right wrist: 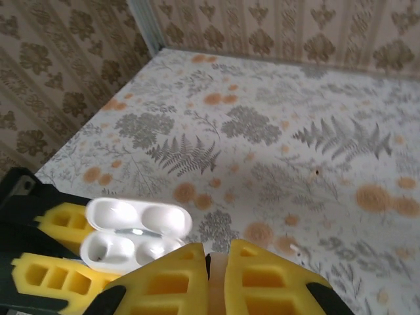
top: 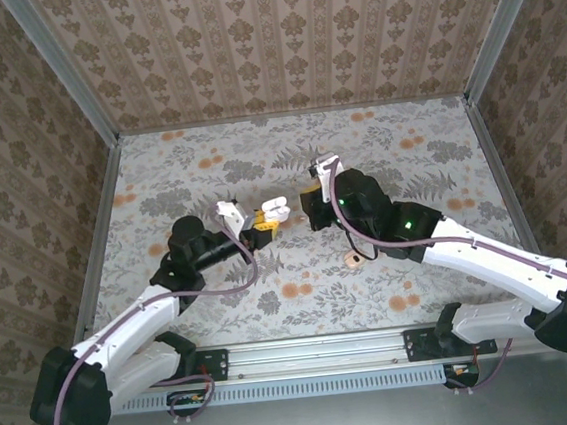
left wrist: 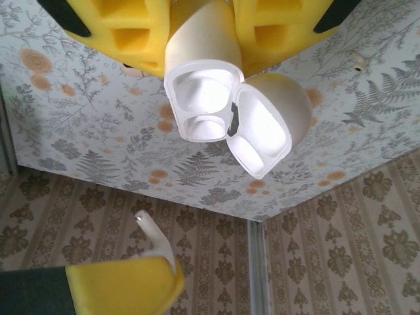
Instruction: Insert wireless bluetooth earbuds into charging case
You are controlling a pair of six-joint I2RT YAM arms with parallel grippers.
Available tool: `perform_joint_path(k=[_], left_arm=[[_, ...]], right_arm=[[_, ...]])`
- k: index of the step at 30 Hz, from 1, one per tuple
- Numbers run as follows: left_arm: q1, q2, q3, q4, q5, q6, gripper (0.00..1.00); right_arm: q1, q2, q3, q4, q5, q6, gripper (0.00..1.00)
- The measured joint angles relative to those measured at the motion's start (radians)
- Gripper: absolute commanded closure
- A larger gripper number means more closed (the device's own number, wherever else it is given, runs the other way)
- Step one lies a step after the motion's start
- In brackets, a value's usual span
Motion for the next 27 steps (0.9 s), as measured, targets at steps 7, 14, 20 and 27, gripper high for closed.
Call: perform_joint_path(k=[7, 14, 20, 27], left_arm=[[-0.011, 0.003, 0.027, 0.016, 0.018, -0.011, 1.0], [-0.013, 0.003, 0.027, 0.026, 0.042, -0.021, 1.0], [-0.013, 0.003, 0.027, 0.044, 0.045, -0.041, 1.0], [-0.013, 0.003, 0.027, 0.053, 0.042, -0.06, 1.0]], right_arm=[[0.018, 0.013, 0.0, 0.105, -0.07, -0.133, 0.99], [0.042, 0.058, 0.0, 0.167, -0.138, -0.182, 0.99], [0.052, 0.097, 0.002, 0.198, -0.169, -0.2, 0.99], [0.052, 0.118, 0.011, 0.211, -0.188, -0.21, 0.99]])
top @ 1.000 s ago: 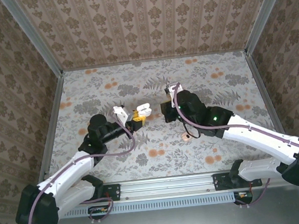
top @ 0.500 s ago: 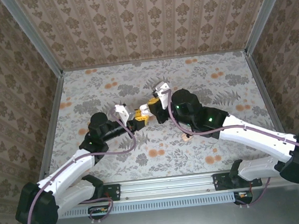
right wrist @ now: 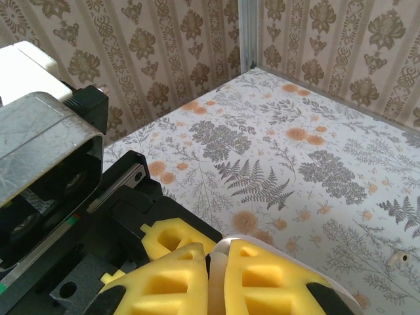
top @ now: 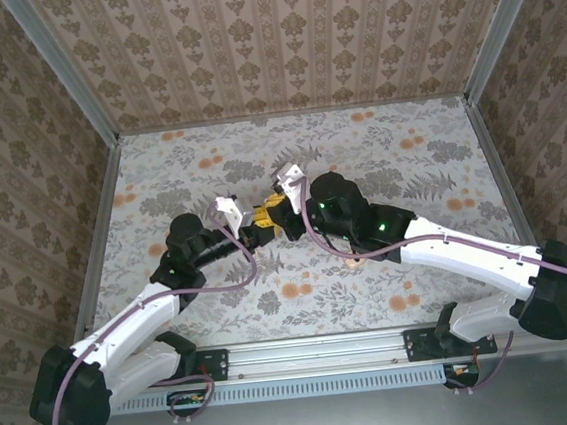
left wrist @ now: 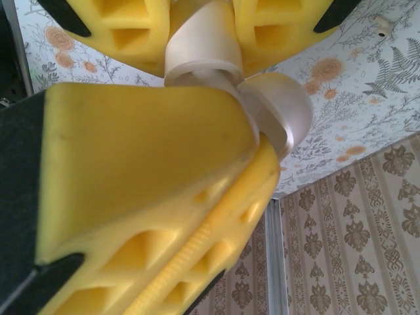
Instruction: Insert wireless bluetooth earbuds into charging case
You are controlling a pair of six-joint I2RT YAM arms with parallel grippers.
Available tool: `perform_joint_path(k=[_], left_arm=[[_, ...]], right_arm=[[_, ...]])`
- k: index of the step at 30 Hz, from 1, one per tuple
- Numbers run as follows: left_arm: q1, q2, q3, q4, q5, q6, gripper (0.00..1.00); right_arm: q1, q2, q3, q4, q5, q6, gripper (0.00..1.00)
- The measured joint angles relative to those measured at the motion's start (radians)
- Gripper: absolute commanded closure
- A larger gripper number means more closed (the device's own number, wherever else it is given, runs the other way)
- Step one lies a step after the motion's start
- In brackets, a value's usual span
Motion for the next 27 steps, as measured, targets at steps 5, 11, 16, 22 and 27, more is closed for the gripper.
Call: perform_joint_path(k=[5, 11, 16, 22, 27], left_arm=[[0.0, 0.0, 0.0, 0.0, -0.002, -0.009, 1.0], [0.0, 0.0, 0.0, 0.007, -0.014, -0.016, 1.0], [0.0, 0.0, 0.0, 0.006, -0.028, -0.031, 1.0], [0.0, 0.0, 0.0, 0.007, -0.028, -0.037, 1.0], [-0.001, 0.0, 0.0, 0.01, -0.029, -0.037, 1.0]], right_arm=[[0.0, 0.002, 0.0, 0.002, -0.003, 0.0, 0.99], [0.0, 0.001, -0.018, 0.034, -0.013, 0.0, 0.98], [-0.002, -0.004, -0.055, 0.076, -0.032, 0.0, 0.97], [-0.005, -0.012, -0.077, 0.105, -0.047, 0.001, 0.88], [-0.006, -0.013, -0.077, 0.101, -0.048, 0.019, 0.73]])
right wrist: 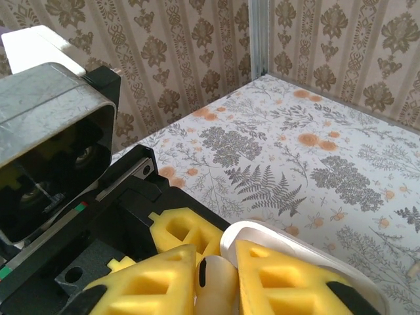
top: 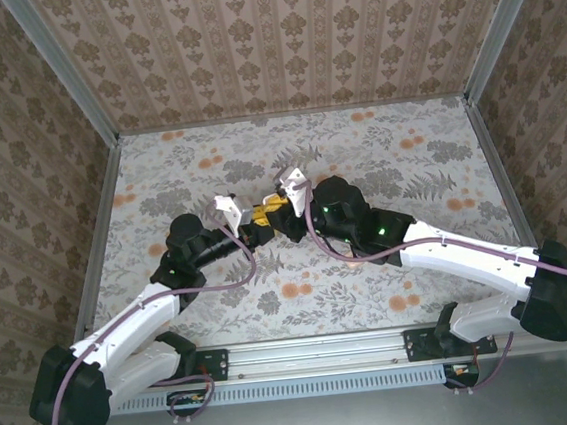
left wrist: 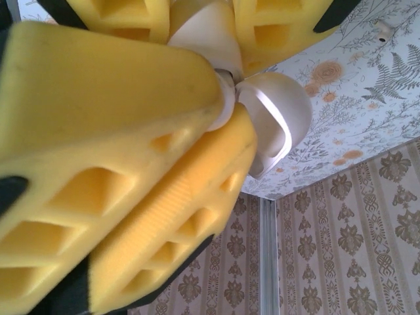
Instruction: Insert wireless bluetooth earbuds into charging case
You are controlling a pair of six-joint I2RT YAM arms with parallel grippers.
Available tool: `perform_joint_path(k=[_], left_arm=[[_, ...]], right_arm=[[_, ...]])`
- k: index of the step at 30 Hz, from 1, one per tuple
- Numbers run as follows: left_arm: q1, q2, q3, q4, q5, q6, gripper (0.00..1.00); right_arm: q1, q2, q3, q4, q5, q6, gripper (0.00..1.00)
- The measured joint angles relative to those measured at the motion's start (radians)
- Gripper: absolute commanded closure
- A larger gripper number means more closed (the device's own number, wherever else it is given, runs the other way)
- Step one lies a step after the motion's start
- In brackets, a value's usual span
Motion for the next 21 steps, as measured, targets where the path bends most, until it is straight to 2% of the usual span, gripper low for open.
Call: perform_joint_path(k=[3, 6, 13, 18, 21], left_arm=[[-0.003, 0.0, 0.0, 0.01, -0.008, 0.0, 1.0], [-0.003, 0.0, 0.0, 0.016, -0.011, 0.0, 1.0], [-0.003, 0.0, 0.0, 0.032, -0.027, 0.0, 1.0], [-0.003, 0.0, 0.0, 0.025, -0.029, 0.0, 1.0], [-0.003, 0.0, 0.0, 0.019, -0.03, 0.0, 1.0]], right_arm=[[0.004, 0.0, 0.002, -0.013, -0.003, 0.021, 0.68], [0.004, -0.007, 0.005, -0.024, -0.003, 0.043, 0.58], [0.001, -0.051, 0.024, -0.097, 0.016, 0.101, 0.44], [-0.035, -0.066, 0.152, -0.248, 0.053, 0.203, 0.41], [-0.077, -0.077, 0.232, -0.318, 0.049, 0.272, 0.43]])
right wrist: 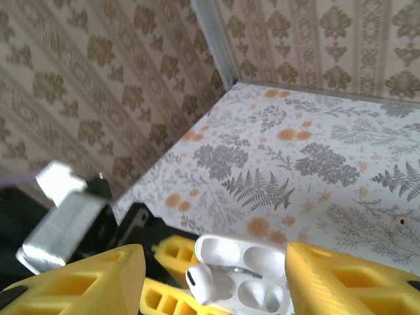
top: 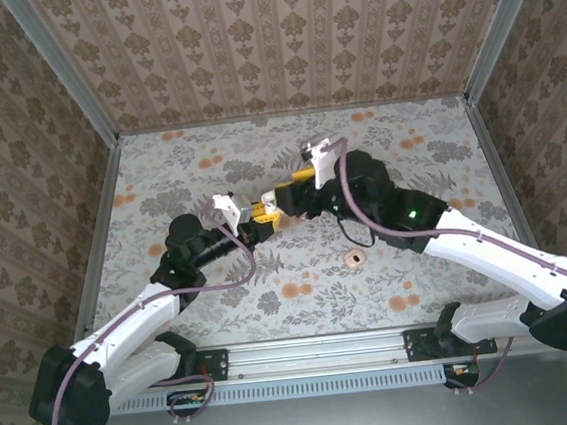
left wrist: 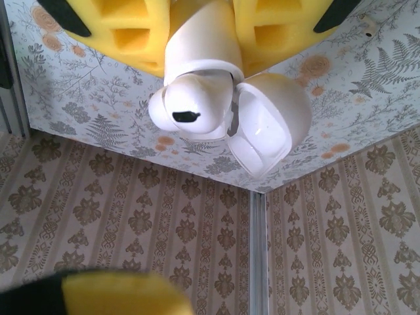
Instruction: Insert wireless bluetooth earbuds into charging case
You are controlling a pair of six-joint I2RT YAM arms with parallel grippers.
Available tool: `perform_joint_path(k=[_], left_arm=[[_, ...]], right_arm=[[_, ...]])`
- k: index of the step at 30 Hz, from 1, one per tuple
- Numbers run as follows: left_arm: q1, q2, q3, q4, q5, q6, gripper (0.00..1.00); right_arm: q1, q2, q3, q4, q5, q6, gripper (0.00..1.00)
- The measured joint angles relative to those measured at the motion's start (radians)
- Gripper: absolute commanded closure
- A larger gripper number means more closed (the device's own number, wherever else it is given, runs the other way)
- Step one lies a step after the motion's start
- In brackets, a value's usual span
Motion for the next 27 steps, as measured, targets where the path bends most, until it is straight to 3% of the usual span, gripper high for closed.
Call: perform_joint_path(k=[5, 13, 18, 27], left_arm=[[0.0, 0.0, 0.0, -0.002, 0.0, 0.0, 1.0], [0.0, 0.0, 0.001, -0.008, 0.0, 0.0, 1.0], [0.0, 0.0, 0.001, -0.01, 0.0, 0.0, 1.0], [0.001, -0.012, 0.001, -0.013, -0.001, 0.0, 1.0]], right_arm=[[-0.043, -0.004, 0.06, -0.064, -0.082, 0.081, 0.56], [-0.044, 0.131, 0.116, -0.12, -0.343, 0.124, 0.84], [-0.044, 0.178, 0.116, -0.155, -0.421, 0.127, 0.87], [-0.063, 0.208, 0.116, -0.163, -0.446, 0.127, 0.88]])
